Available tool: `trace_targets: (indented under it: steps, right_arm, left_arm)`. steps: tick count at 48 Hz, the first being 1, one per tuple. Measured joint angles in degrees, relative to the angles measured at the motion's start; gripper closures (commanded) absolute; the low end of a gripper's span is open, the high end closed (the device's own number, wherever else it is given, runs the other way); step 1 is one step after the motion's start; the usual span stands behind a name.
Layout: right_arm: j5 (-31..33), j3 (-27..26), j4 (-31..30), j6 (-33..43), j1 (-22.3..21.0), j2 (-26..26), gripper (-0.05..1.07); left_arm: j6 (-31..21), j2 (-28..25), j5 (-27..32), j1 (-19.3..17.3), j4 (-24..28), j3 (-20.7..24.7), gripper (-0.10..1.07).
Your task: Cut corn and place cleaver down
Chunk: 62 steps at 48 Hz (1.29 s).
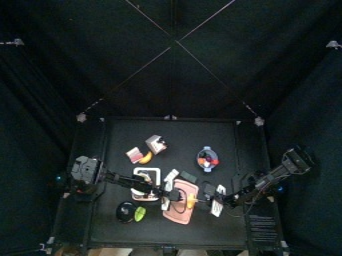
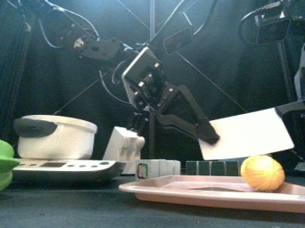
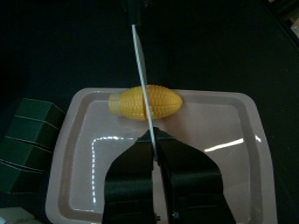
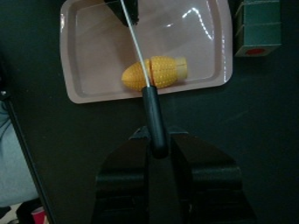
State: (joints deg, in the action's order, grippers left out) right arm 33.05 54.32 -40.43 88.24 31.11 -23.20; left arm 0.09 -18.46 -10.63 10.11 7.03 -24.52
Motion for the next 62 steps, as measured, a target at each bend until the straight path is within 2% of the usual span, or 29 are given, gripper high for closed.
trace_targets:
  steps: [62]
  right_arm:
    - [0.88, 0.62, -1.58, 0.00, 0.00, -1.41, 0.69]
  left_arm:
    - [0.09, 0.70, -0.35, -0.18, 1.14, 0.00, 0.64]
